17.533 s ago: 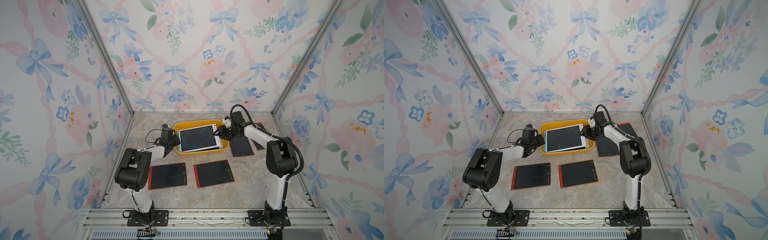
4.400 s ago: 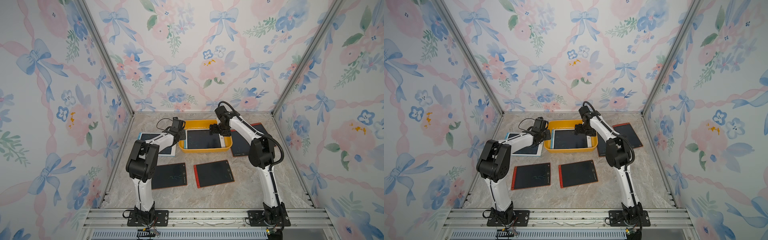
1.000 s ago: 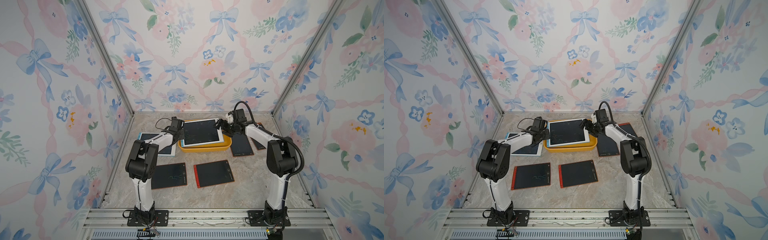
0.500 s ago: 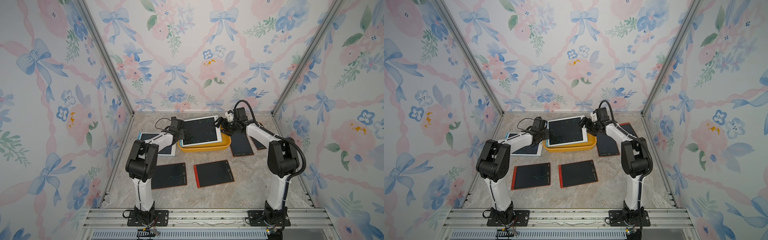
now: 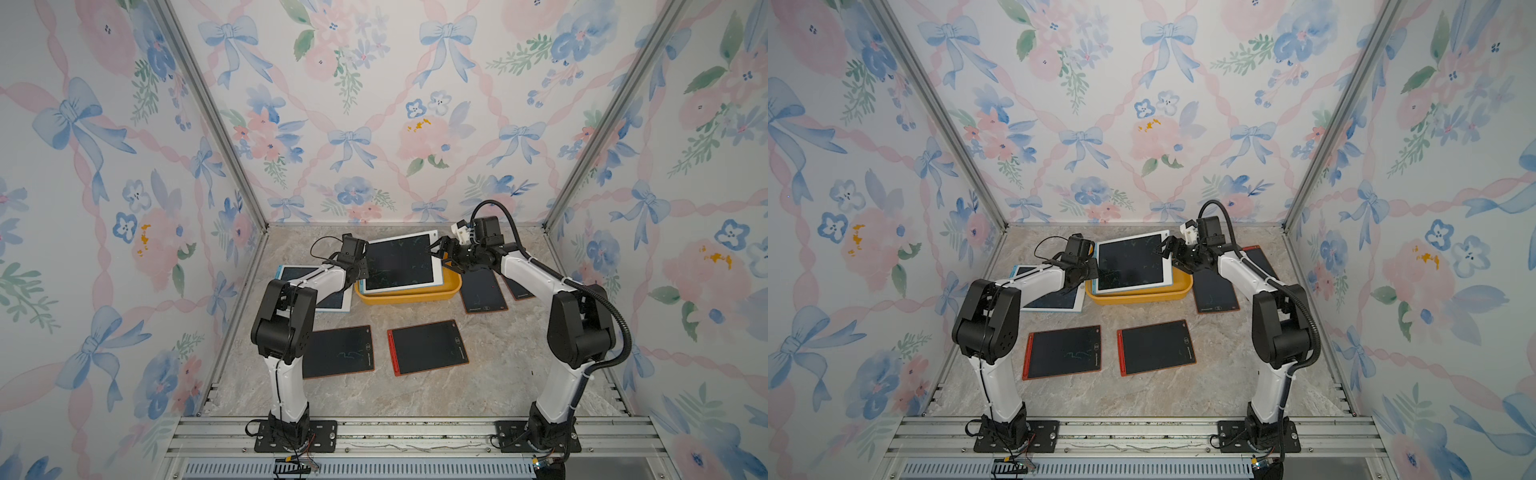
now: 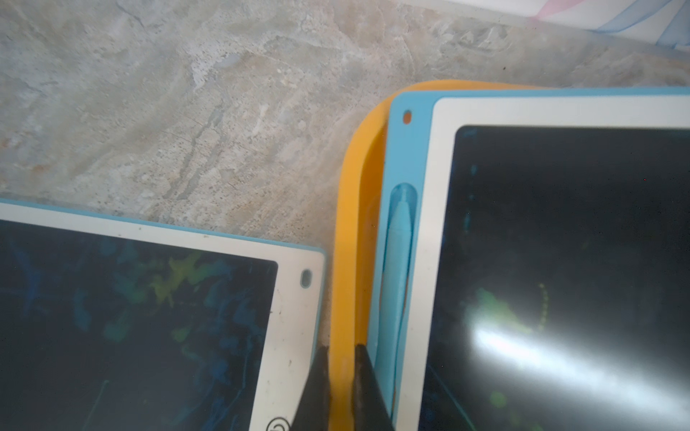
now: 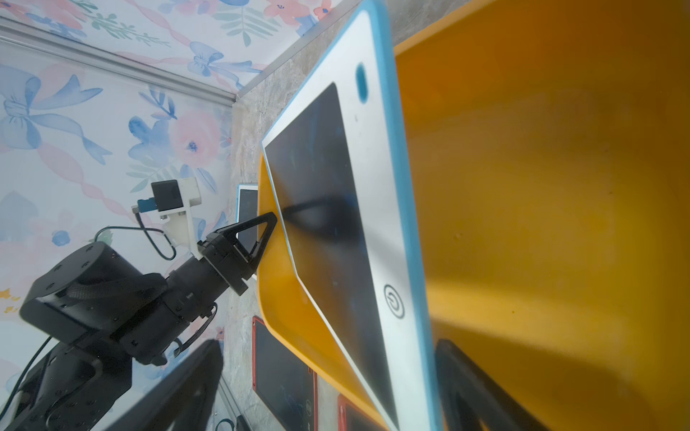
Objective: Take out the writing tablet from the storage box
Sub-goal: Pick up the writing tablet from the storage box.
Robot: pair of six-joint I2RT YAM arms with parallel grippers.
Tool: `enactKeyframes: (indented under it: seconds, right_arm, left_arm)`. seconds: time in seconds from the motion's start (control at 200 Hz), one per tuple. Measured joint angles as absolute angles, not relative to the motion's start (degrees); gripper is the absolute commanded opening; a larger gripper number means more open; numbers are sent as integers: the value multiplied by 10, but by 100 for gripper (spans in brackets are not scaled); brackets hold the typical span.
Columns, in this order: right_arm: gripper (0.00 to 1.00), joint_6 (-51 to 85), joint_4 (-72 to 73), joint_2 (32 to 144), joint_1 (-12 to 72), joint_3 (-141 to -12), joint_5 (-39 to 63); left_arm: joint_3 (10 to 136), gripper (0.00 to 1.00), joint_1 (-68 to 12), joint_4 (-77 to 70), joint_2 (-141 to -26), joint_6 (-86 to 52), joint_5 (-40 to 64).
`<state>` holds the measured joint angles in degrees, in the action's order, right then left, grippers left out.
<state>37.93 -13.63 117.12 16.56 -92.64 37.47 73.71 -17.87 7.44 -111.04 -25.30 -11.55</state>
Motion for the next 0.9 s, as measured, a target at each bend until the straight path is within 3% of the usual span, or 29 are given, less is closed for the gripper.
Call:
enactKeyframes:
  seconds: [0.51, 0.9]
  right_arm:
    - [84, 401, -77, 1171, 174, -891, 431]
    - [44, 400, -82, 1207, 206, -908, 422]
  left_arm:
    - [737, 0, -179, 74, -1110, -256, -107]
    - [737, 0, -179, 74, -1110, -255, -107]
